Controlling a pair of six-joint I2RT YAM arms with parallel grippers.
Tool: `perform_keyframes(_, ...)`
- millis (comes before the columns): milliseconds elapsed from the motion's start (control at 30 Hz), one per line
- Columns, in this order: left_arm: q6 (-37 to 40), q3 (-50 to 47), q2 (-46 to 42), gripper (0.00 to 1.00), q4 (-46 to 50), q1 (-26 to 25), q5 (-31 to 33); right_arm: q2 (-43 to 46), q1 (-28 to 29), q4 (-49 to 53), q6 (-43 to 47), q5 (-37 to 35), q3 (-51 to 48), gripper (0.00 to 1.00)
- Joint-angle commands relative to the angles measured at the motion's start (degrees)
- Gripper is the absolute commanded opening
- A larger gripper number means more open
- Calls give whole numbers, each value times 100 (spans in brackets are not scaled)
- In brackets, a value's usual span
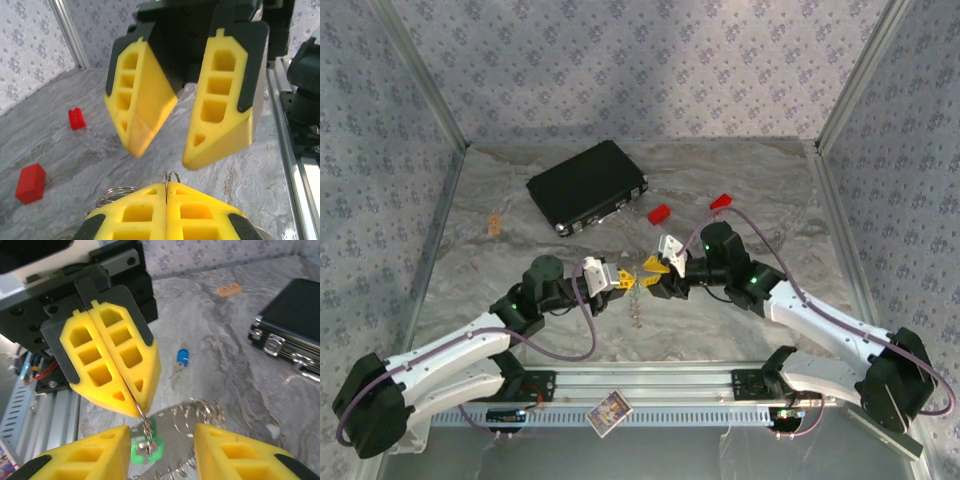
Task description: Put the keys on the keyring
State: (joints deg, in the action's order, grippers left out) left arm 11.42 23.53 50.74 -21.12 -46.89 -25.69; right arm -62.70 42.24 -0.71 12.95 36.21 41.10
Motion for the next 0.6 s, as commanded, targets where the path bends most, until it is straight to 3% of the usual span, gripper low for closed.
perform_keyframes(0, -182, -143, -13, 0, -1060, -11, -327, -89, 22, -206, 32, 528, 138, 37)
perform_keyframes(567, -426, -323, -88, 0, -1305, -16, -358, -130, 162, -386, 75, 405, -62, 20)
